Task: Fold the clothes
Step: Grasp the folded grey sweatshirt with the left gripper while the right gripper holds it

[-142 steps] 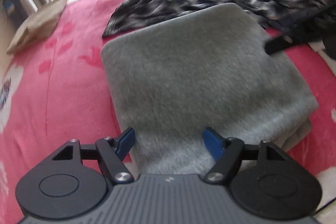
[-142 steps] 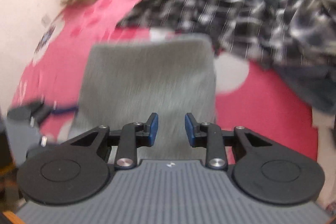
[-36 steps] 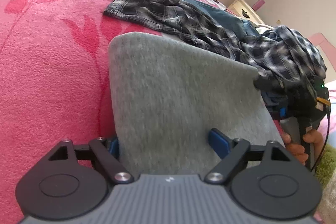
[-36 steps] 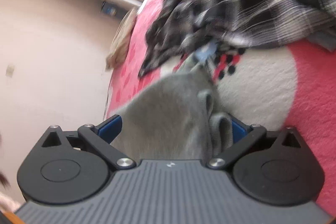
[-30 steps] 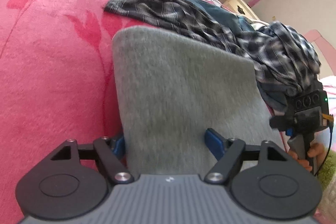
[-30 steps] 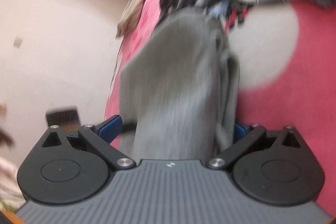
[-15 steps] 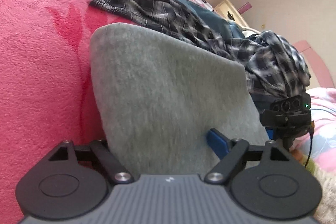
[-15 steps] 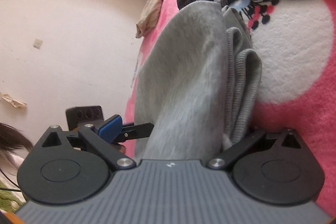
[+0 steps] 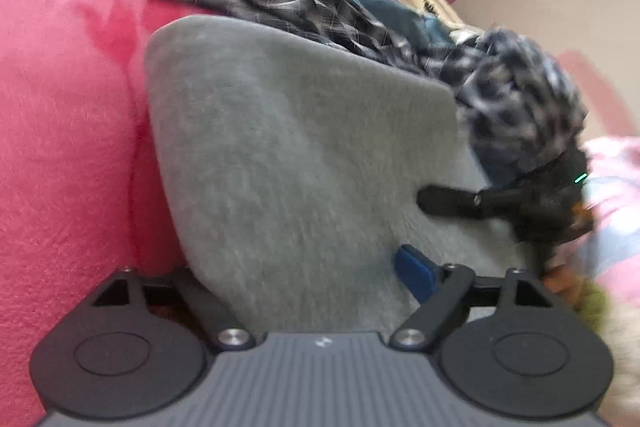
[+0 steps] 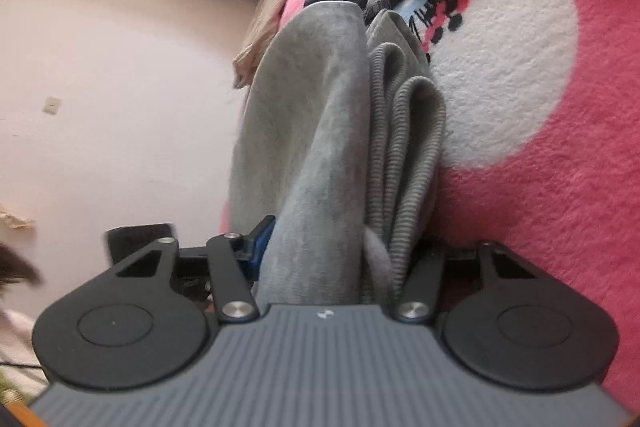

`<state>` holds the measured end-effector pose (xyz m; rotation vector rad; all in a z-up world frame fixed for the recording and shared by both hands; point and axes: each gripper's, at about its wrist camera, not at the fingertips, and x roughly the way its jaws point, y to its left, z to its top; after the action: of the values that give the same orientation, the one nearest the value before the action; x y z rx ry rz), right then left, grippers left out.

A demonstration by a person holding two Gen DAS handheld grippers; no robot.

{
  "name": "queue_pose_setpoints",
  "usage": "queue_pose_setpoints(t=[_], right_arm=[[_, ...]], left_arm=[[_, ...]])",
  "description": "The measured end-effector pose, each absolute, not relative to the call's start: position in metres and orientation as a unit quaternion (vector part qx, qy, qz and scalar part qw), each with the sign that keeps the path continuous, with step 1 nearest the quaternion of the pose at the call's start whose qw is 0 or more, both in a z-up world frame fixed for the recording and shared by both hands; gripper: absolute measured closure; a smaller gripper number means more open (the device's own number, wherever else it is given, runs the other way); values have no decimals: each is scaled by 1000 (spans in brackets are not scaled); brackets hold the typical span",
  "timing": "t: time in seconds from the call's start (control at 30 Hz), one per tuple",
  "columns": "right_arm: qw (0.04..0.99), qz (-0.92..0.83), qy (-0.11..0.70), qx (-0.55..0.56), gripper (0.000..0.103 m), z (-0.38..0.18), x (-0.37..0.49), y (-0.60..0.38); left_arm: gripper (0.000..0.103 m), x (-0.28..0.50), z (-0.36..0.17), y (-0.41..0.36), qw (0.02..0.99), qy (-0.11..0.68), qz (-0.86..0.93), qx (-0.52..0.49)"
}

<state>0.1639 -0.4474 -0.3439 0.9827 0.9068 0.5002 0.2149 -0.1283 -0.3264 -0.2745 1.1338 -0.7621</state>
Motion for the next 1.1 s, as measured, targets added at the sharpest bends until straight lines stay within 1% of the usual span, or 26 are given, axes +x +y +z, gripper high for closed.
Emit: queue_pose_setpoints(t=[0.03, 0.07, 0.1, 0.13, 0.17, 0.2, 0.27, 0.33, 0.5, 0.63, 0.93, 1.1], right_arm=[[762, 218, 417, 445, 51, -339, 161, -445], [768, 206, 418, 439, 52, -335, 158, -442], [775, 198, 419, 430, 52, -330, 156, -438], [781, 190, 419, 422, 52, -326, 154, -435], [786, 186, 418, 415, 52, -321, 152, -432], [791, 182, 416, 410, 53, -316, 149, -429], [797, 179, 410, 406, 54, -304, 143, -425], [803, 176, 405, 401, 55, -293, 133, -424], [818, 161, 412, 366, 57, -261, 123, -403], [832, 169, 407, 338, 57, -233, 112, -381], [851, 188, 377, 315, 57, -164, 89, -331], [850, 195, 370, 320, 57, -132, 84, -309]], left_arm=[[30, 211, -323, -131, 774, 519, -343, -115], [41, 211, -320, -130, 776, 521, -334, -120], [47, 211, -317, -128, 777, 523, -325, -128], [57, 212, -314, -125, 776, 526, -319, -139], [64, 212, -311, -122, 774, 529, -314, -151], [66, 211, -307, -122, 776, 527, -313, -150], [75, 206, -298, -123, 781, 522, -311, -143], [79, 199, -288, -124, 786, 518, -308, -136], [80, 182, -267, -118, 793, 520, -289, -130], [80, 159, -239, -100, 814, 490, -288, -121], [80, 122, -165, -60, 843, 458, -267, -95], [79, 116, -132, -45, 844, 465, -253, -84]])
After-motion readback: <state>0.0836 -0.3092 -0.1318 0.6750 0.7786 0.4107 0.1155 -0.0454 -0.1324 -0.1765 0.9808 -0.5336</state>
